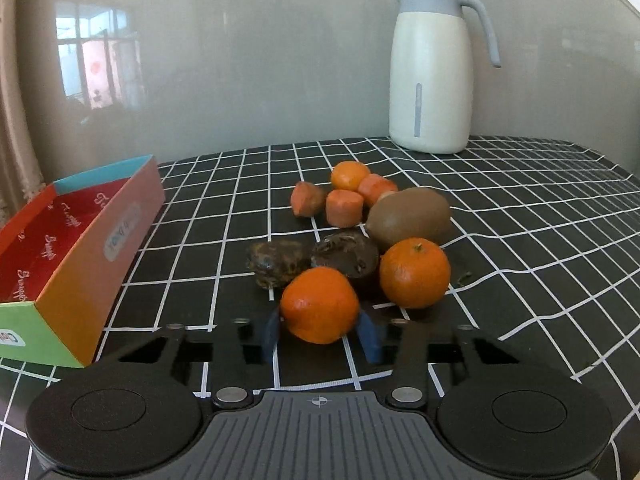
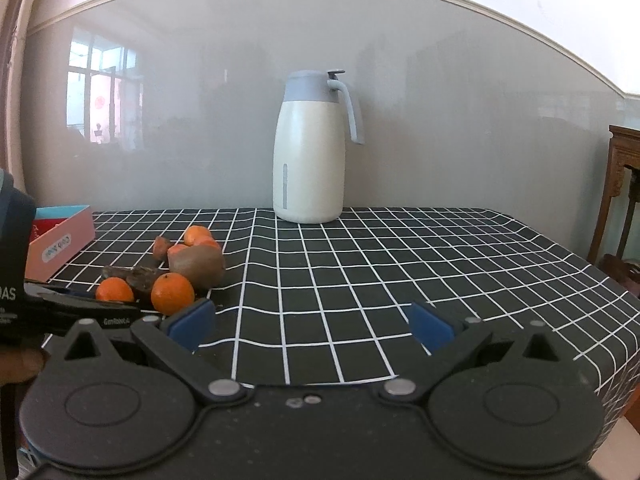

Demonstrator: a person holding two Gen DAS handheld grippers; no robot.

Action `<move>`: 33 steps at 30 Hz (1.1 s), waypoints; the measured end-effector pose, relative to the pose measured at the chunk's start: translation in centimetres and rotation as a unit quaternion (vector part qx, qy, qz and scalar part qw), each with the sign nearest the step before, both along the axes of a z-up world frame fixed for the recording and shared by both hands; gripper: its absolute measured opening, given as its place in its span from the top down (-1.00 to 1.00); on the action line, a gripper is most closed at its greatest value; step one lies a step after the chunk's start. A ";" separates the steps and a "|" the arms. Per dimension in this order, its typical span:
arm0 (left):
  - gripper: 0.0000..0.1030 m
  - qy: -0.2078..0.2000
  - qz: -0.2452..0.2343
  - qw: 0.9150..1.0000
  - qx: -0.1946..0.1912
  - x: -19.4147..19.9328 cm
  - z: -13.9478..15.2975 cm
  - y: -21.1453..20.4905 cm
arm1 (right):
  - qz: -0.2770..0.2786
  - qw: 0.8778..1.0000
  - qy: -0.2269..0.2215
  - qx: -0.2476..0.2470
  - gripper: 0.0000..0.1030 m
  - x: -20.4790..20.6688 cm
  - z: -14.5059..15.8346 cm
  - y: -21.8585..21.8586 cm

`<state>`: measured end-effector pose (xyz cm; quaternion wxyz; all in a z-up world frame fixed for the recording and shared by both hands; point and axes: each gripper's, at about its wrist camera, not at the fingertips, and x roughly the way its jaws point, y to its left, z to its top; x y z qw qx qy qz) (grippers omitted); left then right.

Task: Organize fruits
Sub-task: 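Grasp the large mandarin orange with the left gripper, then carry the mandarin into the red box and open the left gripper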

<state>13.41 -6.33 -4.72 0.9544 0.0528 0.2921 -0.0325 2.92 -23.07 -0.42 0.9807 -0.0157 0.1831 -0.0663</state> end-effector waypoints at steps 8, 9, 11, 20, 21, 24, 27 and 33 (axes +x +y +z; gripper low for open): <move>0.23 -0.036 0.008 0.998 -0.047 -2.3 3.0 2.7 | -0.004 1.000 -0.001 0.008 -1.00 -0.1 0.0 -0.2; 0.23 -0.051 0.012 0.998 -0.047 -3.0 3.6 3.3 | -0.003 1.000 -0.001 0.010 -1.00 -0.1 0.0 -0.1; 0.23 -0.082 0.025 0.996 -0.039 -4.2 5.0 4.9 | 0.003 1.000 0.000 0.010 -1.00 0.1 0.0 0.3; 0.23 -0.114 0.115 0.987 -0.019 -4.8 6.6 13.5 | 0.033 0.999 0.005 0.002 -1.00 0.9 -0.2 3.2; 0.23 -0.112 0.123 0.986 -0.019 -4.5 6.5 14.7 | 0.035 0.999 0.006 0.001 -1.00 1.0 -0.2 3.5; 0.23 -0.106 0.147 0.983 -0.013 -4.2 6.0 17.5 | 0.042 0.999 0.009 -0.002 -1.00 1.3 -0.4 4.4; 0.22 -0.096 0.163 0.982 -0.006 -3.8 5.2 19.5 | 0.048 0.999 0.010 -0.005 -1.00 1.4 -0.6 5.2; 0.22 -0.069 0.176 0.982 0.001 -2.3 3.6 21.9 | 0.051 0.999 0.012 -0.012 -1.00 1.3 -0.7 5.8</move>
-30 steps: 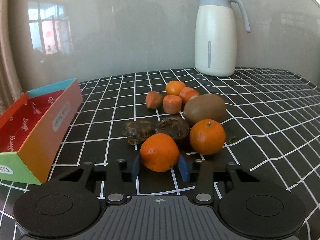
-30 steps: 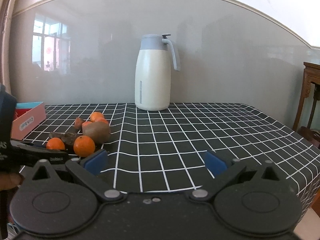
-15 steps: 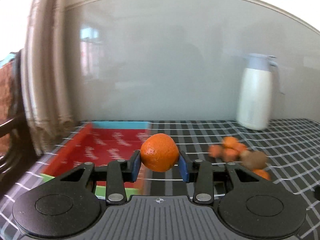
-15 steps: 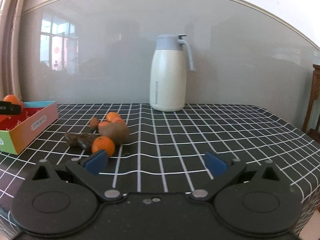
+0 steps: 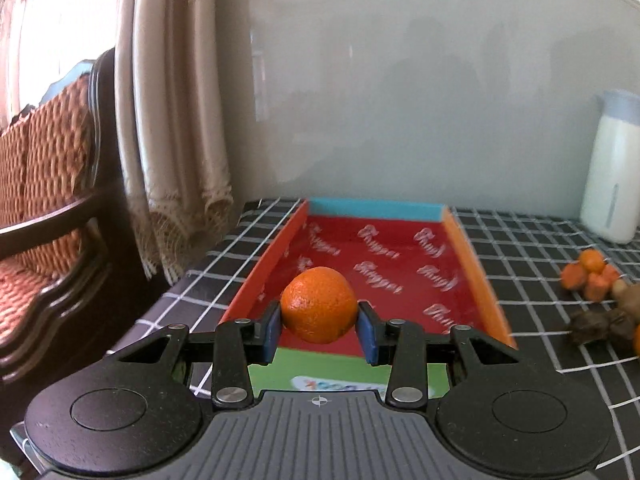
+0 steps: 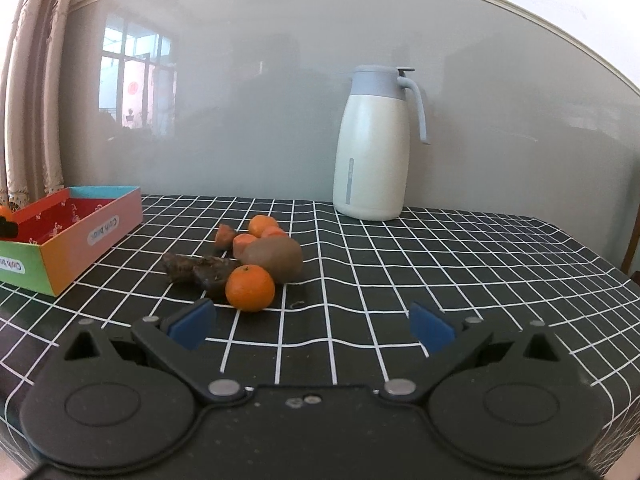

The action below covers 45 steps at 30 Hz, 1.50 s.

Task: Organize fruits
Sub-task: 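Carry the mandarin into the red box and open the left gripper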

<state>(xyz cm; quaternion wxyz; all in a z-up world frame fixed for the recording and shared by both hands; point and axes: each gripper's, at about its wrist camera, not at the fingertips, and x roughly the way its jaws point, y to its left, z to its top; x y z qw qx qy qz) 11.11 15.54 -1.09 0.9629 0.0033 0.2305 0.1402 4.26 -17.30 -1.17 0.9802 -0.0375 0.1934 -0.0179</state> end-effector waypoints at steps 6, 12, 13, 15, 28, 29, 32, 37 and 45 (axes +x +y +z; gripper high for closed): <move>0.22 -0.001 -0.001 1.000 0.023 0.5 -0.4 -0.3 | -0.005 1.000 0.001 0.000 -1.00 -0.1 0.0 -0.3; -0.90 -0.015 0.008 0.999 0.038 0.2 -0.3 -0.7 | -0.007 1.000 -0.001 0.001 -1.00 -0.2 0.0 -0.7; -0.98 -0.030 0.008 0.998 0.047 -0.2 -0.2 -0.9 | -0.007 1.000 -0.002 0.002 -1.00 -0.2 0.0 -0.7; -1.00 -0.047 0.005 0.997 0.062 -0.9 0.4 -1.5 | -0.006 1.000 -0.003 0.004 -1.00 -0.2 0.1 -0.7; -1.00 -0.093 0.011 0.995 0.046 -8.6 2.7 -4.2 | 0.025 0.999 -0.025 0.001 -1.00 -0.4 0.8 0.5; -1.00 -0.092 0.014 0.995 0.036 -9.2 2.6 -4.1 | 0.028 0.999 -0.027 -0.002 -1.00 -0.3 0.9 0.6; -1.00 -0.094 0.025 0.995 0.019 -9.9 2.5 -3.8 | 0.039 0.999 -0.028 -0.018 -1.00 -0.3 0.8 1.1; -1.00 -0.096 0.031 0.995 0.026 -9.5 1.7 -3.7 | 0.060 0.997 -0.026 -0.034 -1.00 0.4 0.7 1.8; -1.00 -0.087 0.021 0.995 0.041 -9.0 1.5 -3.8 | 0.111 0.991 -0.035 -0.067 -0.95 2.2 0.3 6.1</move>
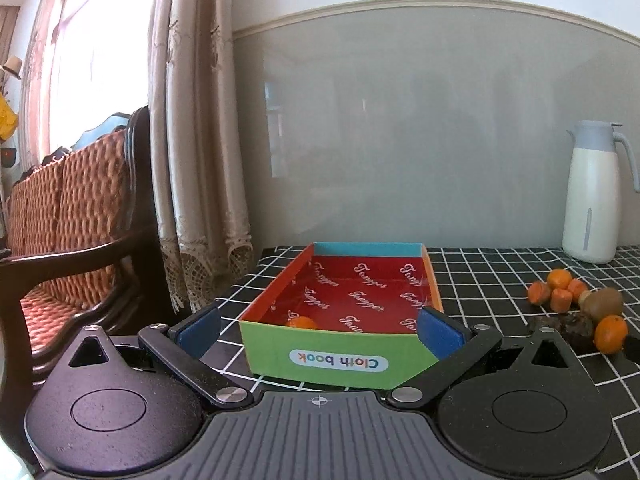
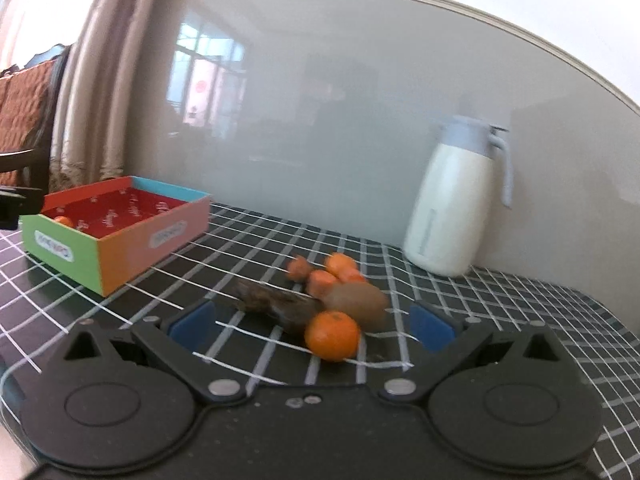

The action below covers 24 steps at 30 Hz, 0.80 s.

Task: Organize fruits
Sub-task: 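Carry the mandarin into the red box and open the left gripper, then grasp the dark dried fruit with the right gripper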

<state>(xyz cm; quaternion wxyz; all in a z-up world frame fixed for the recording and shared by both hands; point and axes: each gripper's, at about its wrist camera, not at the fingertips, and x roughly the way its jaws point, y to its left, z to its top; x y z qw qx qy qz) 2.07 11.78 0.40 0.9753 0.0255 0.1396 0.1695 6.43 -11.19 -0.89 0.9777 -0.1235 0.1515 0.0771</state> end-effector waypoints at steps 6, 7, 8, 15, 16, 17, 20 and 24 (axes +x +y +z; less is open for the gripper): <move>-1.00 0.006 0.013 1.000 -0.008 0.2 -0.2 1.2 | 0.001 0.999 0.033 -0.001 -0.63 3.0 -1.1 2.3; -1.00 0.008 0.015 1.000 -0.011 0.2 -0.3 1.4 | 0.006 0.999 0.039 0.004 -0.53 3.4 -1.3 2.6; -1.00 0.009 0.015 1.000 -0.013 0.2 -0.3 1.6 | 0.013 0.999 0.042 0.008 -0.49 3.8 -1.3 2.8; -1.00 0.013 0.019 1.000 -0.012 0.1 -0.5 2.6 | 0.034 0.998 0.049 -0.002 -0.25 6.4 -2.0 5.6; -1.00 0.014 0.020 1.000 -0.013 0.1 -0.5 2.7 | 0.033 0.998 0.057 -0.005 -0.13 7.1 -2.1 5.9; -1.00 0.014 0.020 1.000 -0.013 0.1 -0.5 2.8 | 0.029 0.997 0.074 -0.009 -0.06 7.8 -2.3 6.2; -1.00 0.015 0.020 1.000 -0.014 0.2 -0.5 3.0 | 0.015 0.993 0.111 -0.026 -0.04 8.9 -2.8 6.7; -1.00 0.015 0.015 1.000 -0.016 0.2 -0.5 3.0 | 0.002 0.991 0.128 -0.026 0.02 9.9 -2.9 6.4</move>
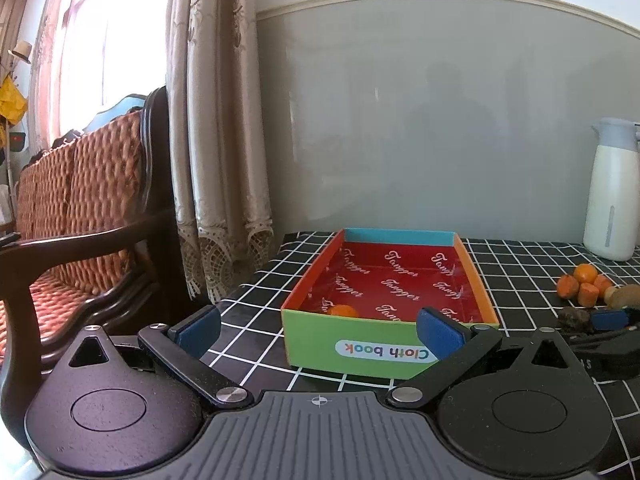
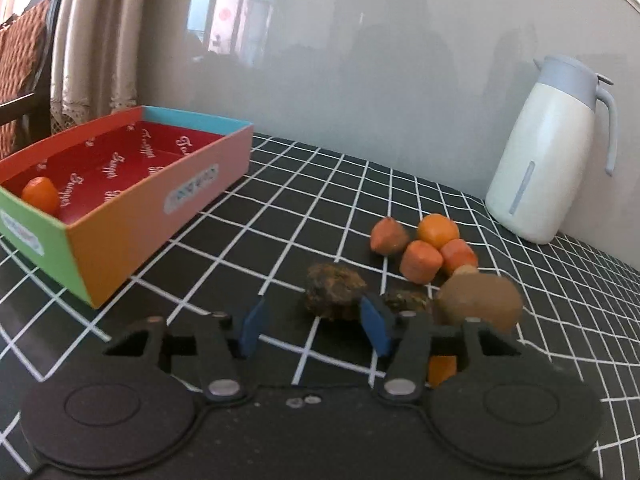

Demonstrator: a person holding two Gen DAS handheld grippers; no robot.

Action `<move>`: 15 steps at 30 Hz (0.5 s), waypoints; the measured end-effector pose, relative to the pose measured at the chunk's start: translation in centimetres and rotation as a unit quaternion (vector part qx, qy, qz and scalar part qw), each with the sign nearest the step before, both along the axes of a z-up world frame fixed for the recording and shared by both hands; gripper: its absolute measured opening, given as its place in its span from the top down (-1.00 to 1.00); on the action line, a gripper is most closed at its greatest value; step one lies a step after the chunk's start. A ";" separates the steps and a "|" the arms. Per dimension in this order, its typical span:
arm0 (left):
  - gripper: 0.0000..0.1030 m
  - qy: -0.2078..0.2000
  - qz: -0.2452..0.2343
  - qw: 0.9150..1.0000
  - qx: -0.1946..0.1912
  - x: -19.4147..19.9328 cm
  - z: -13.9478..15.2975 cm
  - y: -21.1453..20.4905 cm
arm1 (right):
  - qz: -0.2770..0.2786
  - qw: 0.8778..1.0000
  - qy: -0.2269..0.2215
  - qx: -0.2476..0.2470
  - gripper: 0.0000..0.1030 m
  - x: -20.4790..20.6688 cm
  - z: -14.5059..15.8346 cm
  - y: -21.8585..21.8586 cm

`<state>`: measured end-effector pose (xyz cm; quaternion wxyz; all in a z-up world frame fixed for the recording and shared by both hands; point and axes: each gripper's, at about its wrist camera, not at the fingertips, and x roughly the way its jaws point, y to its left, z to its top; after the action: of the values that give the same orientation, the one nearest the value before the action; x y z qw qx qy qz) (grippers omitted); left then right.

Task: Organize fruits
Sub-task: 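Grasp the dark dried fruit with the right gripper, then carry the dried fruit into the red box and release it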

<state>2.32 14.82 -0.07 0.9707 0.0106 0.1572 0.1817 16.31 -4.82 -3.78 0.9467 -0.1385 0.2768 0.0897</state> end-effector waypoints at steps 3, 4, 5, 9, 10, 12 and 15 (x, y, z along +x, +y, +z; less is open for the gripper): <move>-1.00 0.003 -0.005 1.000 0.006 -0.1 -0.1 -0.3 | -0.008 1.000 0.010 -0.003 0.00 0.9 -0.3 -0.2; -1.00 0.003 -0.006 1.000 0.008 0.0 -0.1 -0.4 | -0.011 1.000 0.012 0.002 0.02 1.3 -0.2 -0.3; -1.00 0.004 -0.007 1.000 0.009 0.0 -0.1 -0.4 | -0.012 1.000 0.015 0.007 0.02 1.7 -0.2 -0.5; -1.00 0.008 -0.006 1.000 0.009 0.2 -0.2 -0.2 | -0.016 0.999 0.026 0.019 0.22 2.9 -0.1 -0.5; -1.00 0.008 -0.005 1.000 0.010 0.2 -0.2 -0.3 | -0.015 0.999 0.023 0.015 0.22 2.9 -0.1 -0.4; -1.00 0.008 -0.006 1.000 0.009 0.2 -0.2 -0.3 | -0.012 1.000 0.021 0.016 0.23 2.6 -0.1 -0.4; -1.00 0.004 -0.004 1.000 0.008 0.0 -0.1 -0.3 | -0.005 1.000 0.011 0.019 0.23 1.9 0.1 -0.1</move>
<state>2.34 14.56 -0.20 0.9707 0.0200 0.1594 0.1788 18.22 -4.92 -3.63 0.9465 -0.1182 0.2860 0.0914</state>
